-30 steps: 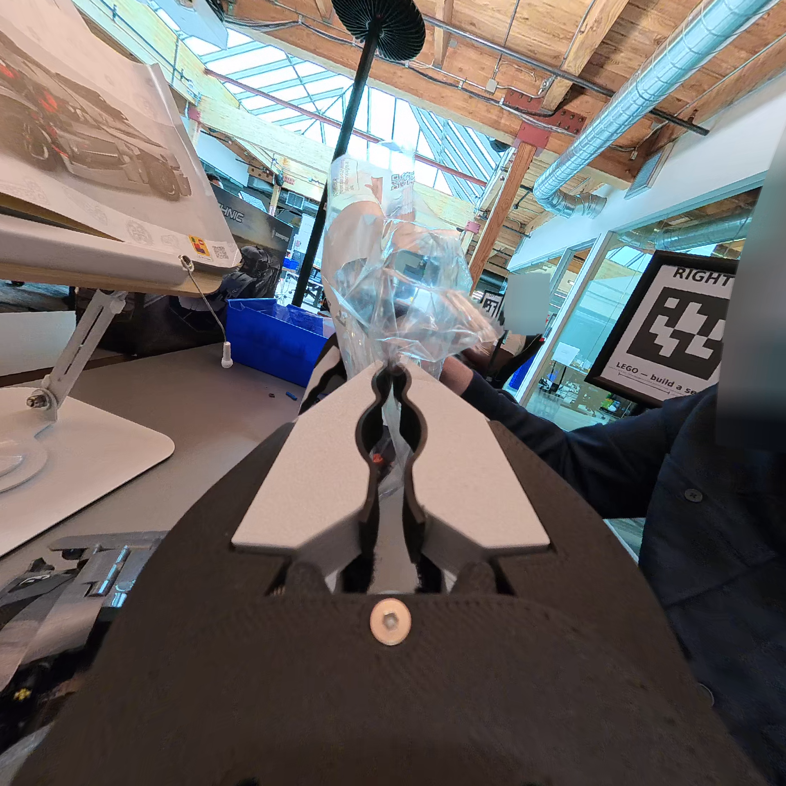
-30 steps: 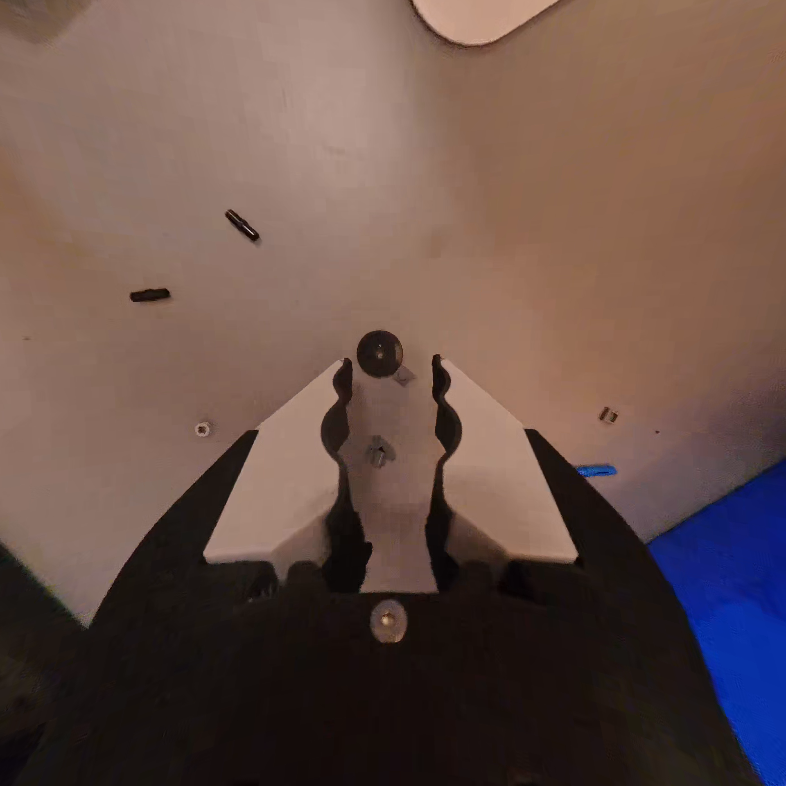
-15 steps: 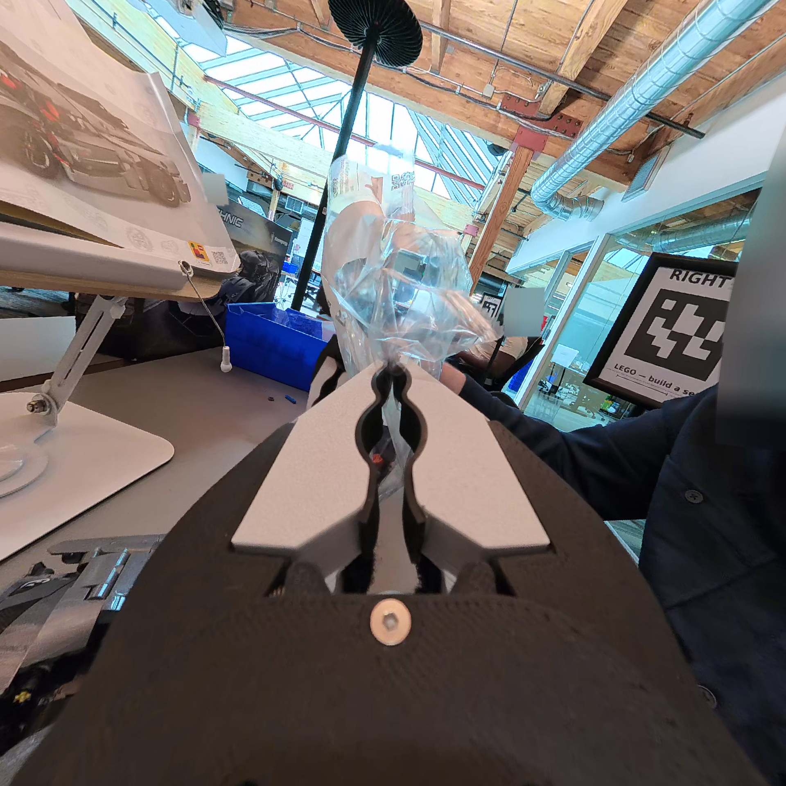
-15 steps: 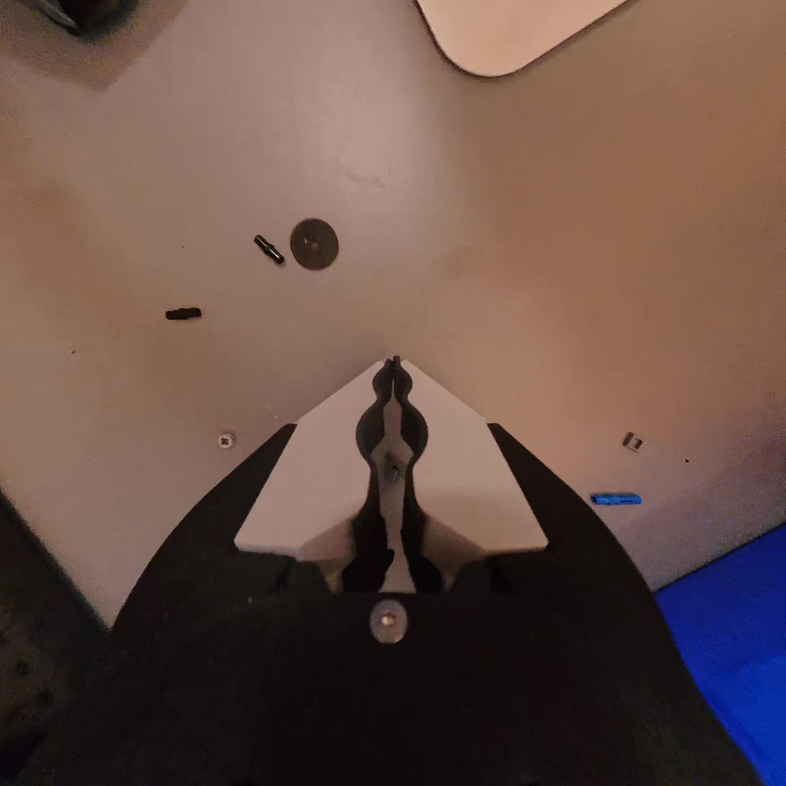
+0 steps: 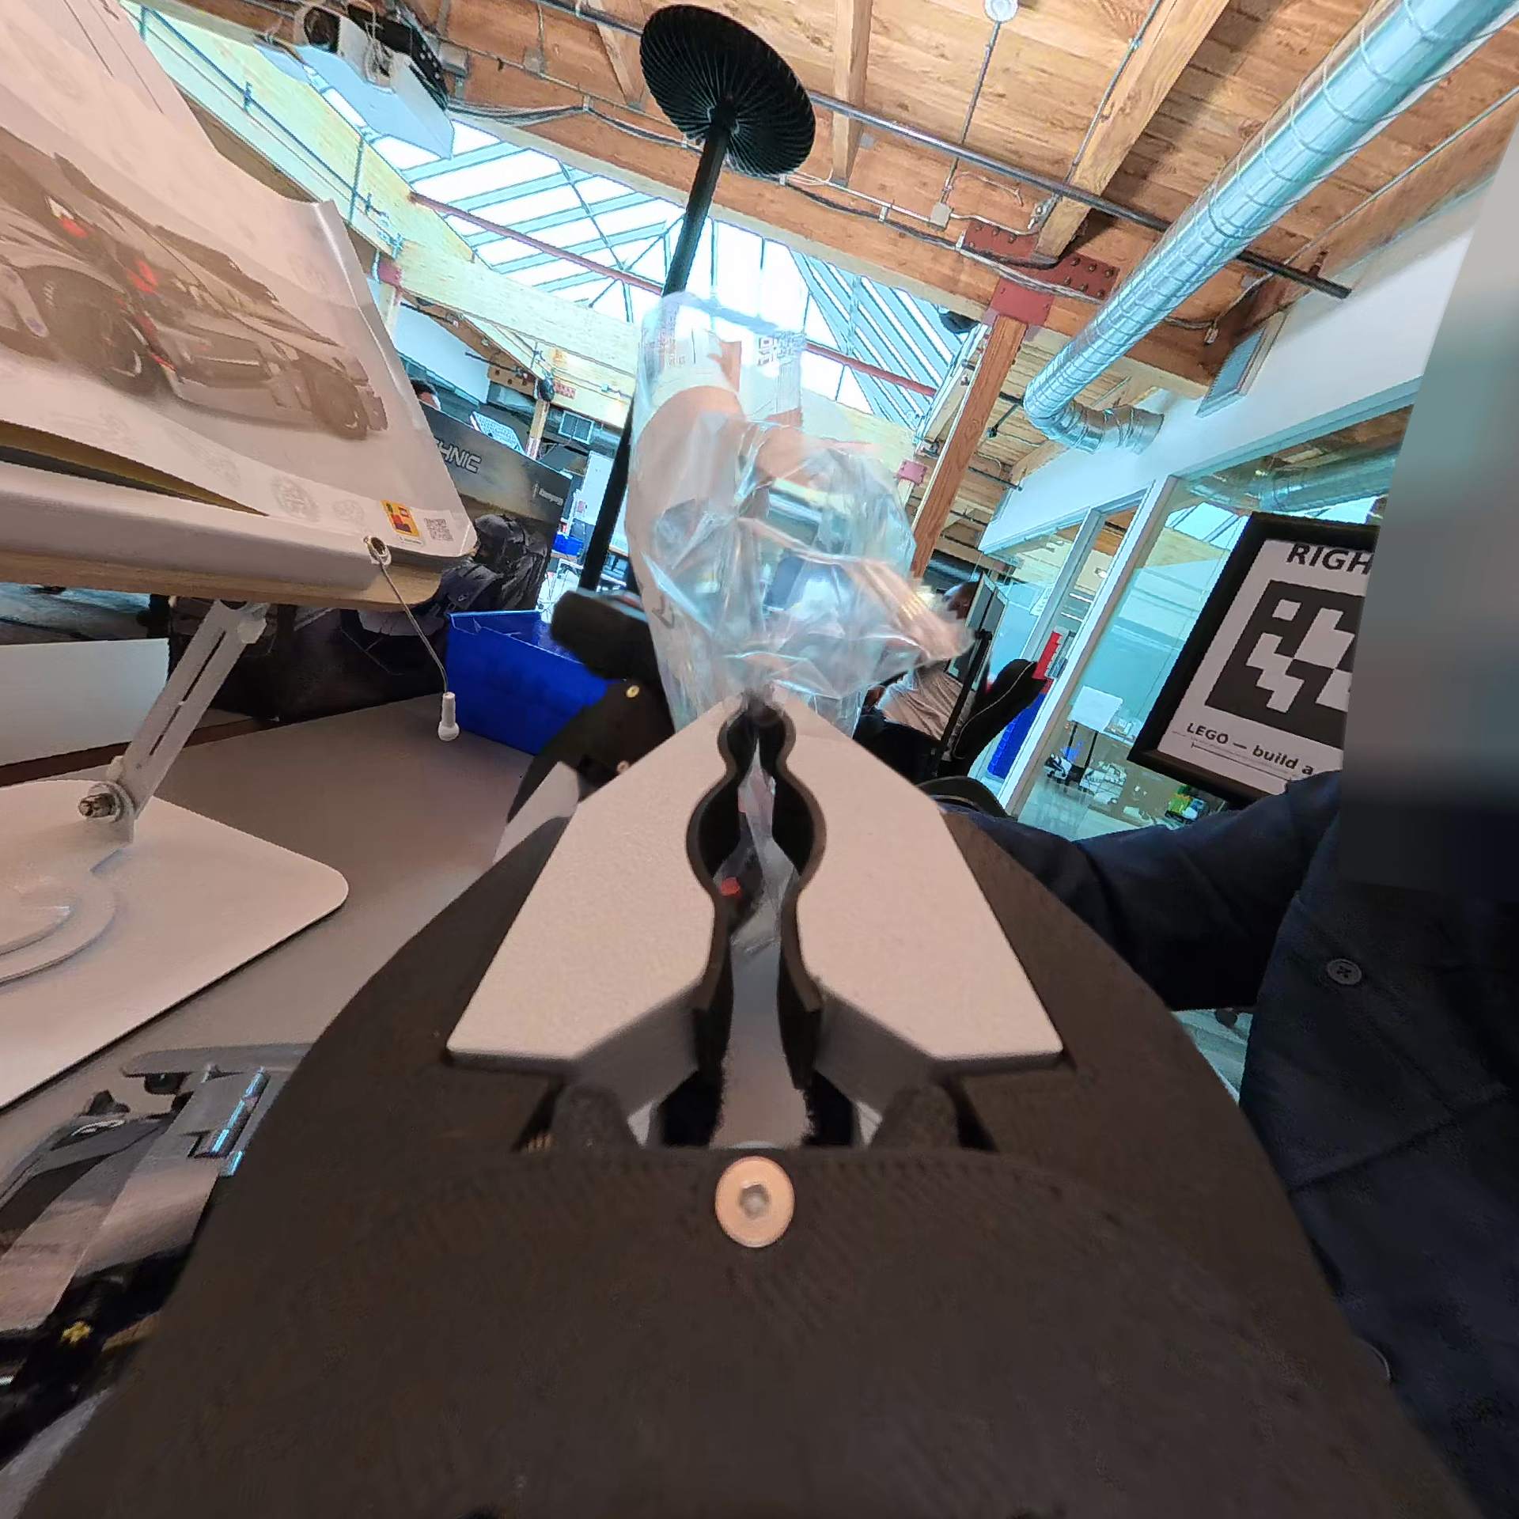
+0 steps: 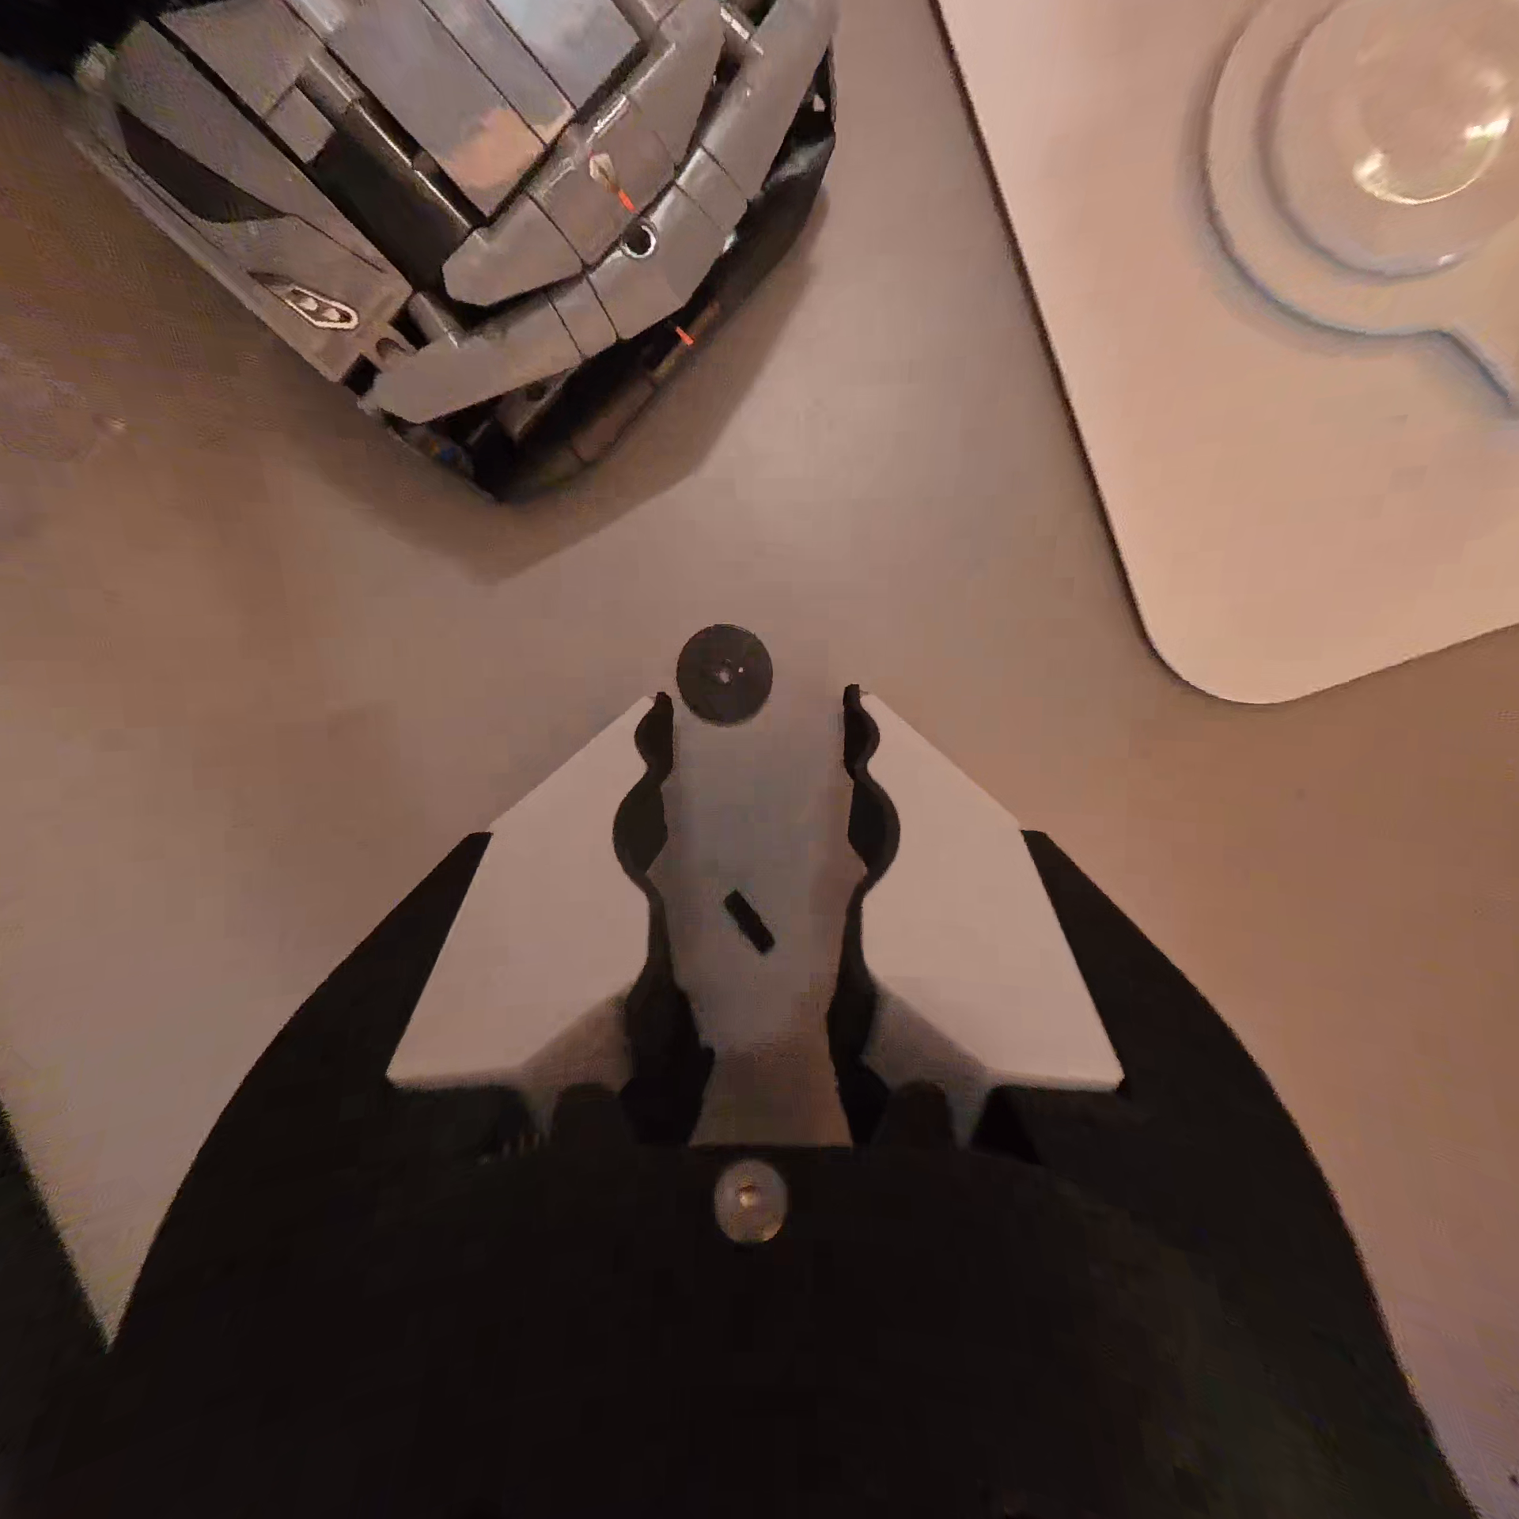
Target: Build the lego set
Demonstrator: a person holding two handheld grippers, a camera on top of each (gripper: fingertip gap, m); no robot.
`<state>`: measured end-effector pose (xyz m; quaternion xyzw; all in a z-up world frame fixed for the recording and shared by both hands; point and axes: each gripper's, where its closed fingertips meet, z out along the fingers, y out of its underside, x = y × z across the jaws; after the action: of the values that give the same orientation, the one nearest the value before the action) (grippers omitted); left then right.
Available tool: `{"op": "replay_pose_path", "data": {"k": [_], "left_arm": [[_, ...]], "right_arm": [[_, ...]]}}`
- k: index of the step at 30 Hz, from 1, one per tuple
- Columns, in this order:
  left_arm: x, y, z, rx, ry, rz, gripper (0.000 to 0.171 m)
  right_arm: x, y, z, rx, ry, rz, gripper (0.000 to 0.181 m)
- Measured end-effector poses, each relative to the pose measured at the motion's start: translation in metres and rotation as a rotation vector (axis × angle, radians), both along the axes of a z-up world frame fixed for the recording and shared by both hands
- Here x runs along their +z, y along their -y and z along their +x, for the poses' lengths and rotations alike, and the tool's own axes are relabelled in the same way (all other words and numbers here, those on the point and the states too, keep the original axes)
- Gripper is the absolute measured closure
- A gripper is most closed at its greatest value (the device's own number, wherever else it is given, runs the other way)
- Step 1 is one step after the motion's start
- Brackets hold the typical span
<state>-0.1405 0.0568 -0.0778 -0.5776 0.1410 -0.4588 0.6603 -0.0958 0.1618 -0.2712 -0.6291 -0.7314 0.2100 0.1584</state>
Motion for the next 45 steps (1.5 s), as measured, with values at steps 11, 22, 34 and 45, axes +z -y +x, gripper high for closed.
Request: {"op": "replay_pose_path", "data": {"k": [11, 22, 34, 45], "left_arm": [[0.003, 0.002, -0.001, -0.002, 0.008, 0.011, 0.171], [0.004, 0.002, -0.003, 0.000, 0.021, 0.014, 0.171], [0.001, 0.000, 0.001, -0.010, 0.007, 0.008, 0.171], [0.005, 0.002, -0.003, -0.003, 0.021, 0.021, 0.171]], "right_arm": [[-0.003, 0.002, -0.005, -0.007, -0.029, -0.031, 0.160], [0.127, -0.060, 0.046, -0.225, -0.364, -0.038, 0.160], [0.258, 0.025, 0.024, 0.064, -0.539, 0.067, 0.160], [0.186, -0.039, 0.073, -0.174, -0.405, 0.088, 0.153]]}}
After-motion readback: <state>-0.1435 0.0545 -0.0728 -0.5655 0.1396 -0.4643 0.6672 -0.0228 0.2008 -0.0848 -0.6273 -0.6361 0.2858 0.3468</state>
